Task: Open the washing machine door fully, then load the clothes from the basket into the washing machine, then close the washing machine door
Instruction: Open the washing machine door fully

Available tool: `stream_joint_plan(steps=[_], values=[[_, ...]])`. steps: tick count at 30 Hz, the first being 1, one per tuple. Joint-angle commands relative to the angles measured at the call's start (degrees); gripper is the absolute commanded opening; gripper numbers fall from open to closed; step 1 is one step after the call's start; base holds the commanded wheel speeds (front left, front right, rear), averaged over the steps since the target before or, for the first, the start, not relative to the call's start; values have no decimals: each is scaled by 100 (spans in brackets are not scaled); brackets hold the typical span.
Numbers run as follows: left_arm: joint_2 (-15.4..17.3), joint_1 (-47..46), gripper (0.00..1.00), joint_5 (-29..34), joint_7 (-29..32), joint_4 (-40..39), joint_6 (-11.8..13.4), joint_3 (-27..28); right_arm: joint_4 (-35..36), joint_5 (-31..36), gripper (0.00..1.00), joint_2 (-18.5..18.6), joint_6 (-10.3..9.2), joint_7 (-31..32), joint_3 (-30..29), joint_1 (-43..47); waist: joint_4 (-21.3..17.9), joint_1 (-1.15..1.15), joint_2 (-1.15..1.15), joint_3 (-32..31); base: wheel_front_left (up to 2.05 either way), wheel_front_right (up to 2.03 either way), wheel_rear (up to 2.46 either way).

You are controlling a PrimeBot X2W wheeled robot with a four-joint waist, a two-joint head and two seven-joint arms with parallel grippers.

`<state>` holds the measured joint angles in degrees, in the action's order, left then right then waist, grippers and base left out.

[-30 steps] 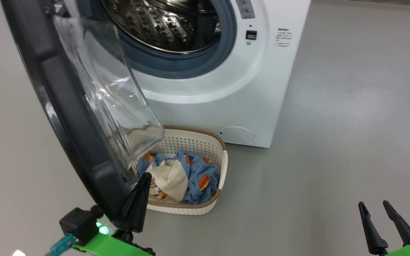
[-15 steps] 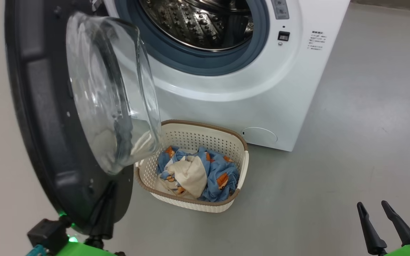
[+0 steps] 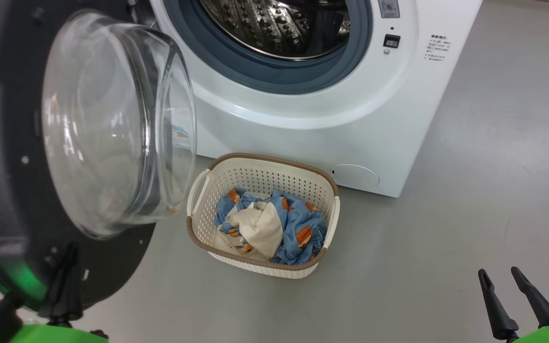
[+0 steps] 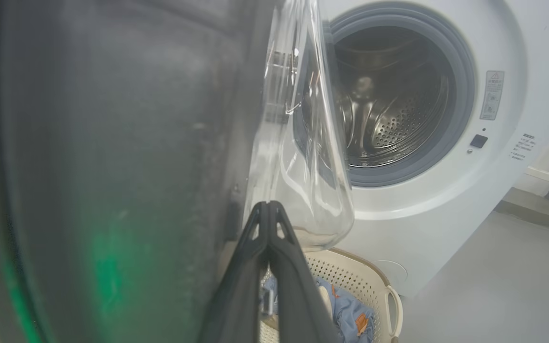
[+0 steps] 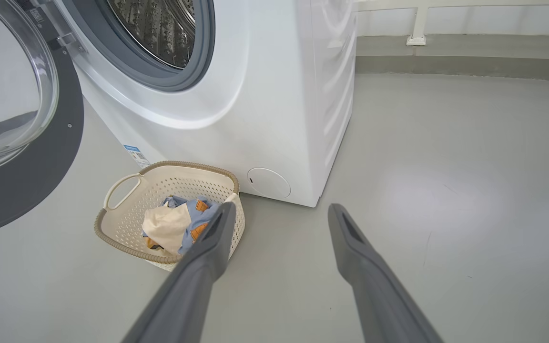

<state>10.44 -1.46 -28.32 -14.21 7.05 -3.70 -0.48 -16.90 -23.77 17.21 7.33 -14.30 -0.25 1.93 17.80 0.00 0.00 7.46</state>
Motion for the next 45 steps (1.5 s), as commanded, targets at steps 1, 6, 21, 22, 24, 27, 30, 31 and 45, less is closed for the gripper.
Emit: stream_joint_plan(steps=[1,6,21,22,24,27,30,31,45], values=[[250,-245,0,-51,-79,-60,83,338,127,24,100,155,16,-70,143,-175,-7,0,0,17,0,0,0],[421,-403,0,-80,-79,185,136,638,135,31,100,174,16,-70,144,-203,-23,0,0,105,0,0,0],[916,-1132,0,-37,-79,1199,101,1650,157,56,100,215,16,-70,143,-374,-37,0,0,410,0,0,0],[948,-1177,0,-25,-79,1268,84,1722,158,57,100,218,16,-70,144,-387,-39,0,0,435,0,0,0],[1017,-1272,0,0,-79,1423,43,1856,163,61,100,222,16,-70,139,-413,-42,0,0,482,0,0,0],[1125,-1443,0,44,-79,1699,-26,2044,170,71,100,232,16,-70,132,-460,-49,0,0,569,0,0,0],[1171,-1570,0,87,-79,1866,-61,2168,173,77,100,241,16,-70,128,-491,-54,0,0,617,0,0,0],[1192,-1630,0,121,-79,1949,-78,2219,176,80,100,245,16,-70,127,-503,-57,0,0,643,0,0,0],[1561,-2616,0,581,-79,3124,-320,2740,243,138,100,327,16,-70,130,-755,-148,0,0,1109,0,0,0]])
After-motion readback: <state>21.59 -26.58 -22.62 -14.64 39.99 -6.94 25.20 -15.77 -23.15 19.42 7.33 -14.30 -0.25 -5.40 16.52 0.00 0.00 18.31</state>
